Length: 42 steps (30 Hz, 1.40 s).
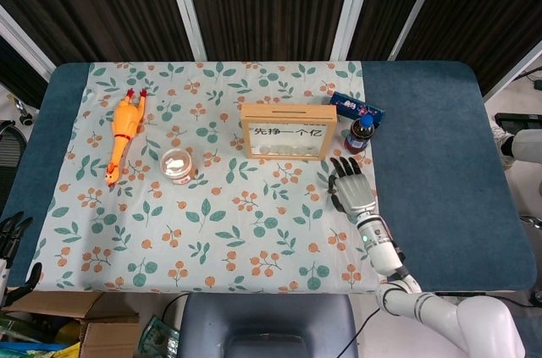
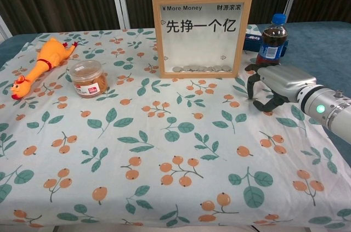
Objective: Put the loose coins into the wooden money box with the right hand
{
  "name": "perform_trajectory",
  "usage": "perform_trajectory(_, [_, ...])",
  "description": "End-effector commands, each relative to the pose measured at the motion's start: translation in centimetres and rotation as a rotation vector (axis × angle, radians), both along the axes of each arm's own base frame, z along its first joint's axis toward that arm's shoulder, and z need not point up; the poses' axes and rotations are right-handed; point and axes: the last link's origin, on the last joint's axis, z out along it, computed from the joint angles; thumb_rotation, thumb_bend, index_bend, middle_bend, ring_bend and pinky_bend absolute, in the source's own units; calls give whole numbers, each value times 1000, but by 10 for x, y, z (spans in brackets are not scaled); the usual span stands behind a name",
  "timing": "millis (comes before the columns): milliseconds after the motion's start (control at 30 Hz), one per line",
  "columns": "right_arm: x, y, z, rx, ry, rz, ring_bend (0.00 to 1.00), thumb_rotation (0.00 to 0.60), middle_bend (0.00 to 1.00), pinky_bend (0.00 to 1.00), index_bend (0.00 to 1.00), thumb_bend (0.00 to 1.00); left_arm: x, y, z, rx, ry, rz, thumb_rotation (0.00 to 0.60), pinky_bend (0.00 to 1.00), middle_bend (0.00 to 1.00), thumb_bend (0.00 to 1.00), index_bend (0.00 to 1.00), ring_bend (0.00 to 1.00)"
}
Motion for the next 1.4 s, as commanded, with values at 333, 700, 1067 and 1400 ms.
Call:
perform_trajectory(333, [5,-2,1,-13,-20,10,0,600,169,0,647,577,0,-1,1,2,-2,-3,600,0,0,437,0,0])
perform_trajectory(700, [6,-3,3,-21,-33,18,0,600,184,0,671,581,0,-1,0,2,-3,-4,600,0,0,437,0,0])
perform_trajectory(1067, [8,-2,4,-27,-35,30,0,600,218,0,719,605,0,-1,0,1,-3,-6,600,0,0,437,0,0])
perform_trajectory(1400, [36,13,37,-103,-145,180,0,600,220,0,725,610,0,-1,1,7,-6,-3,600,0,0,437,0,0])
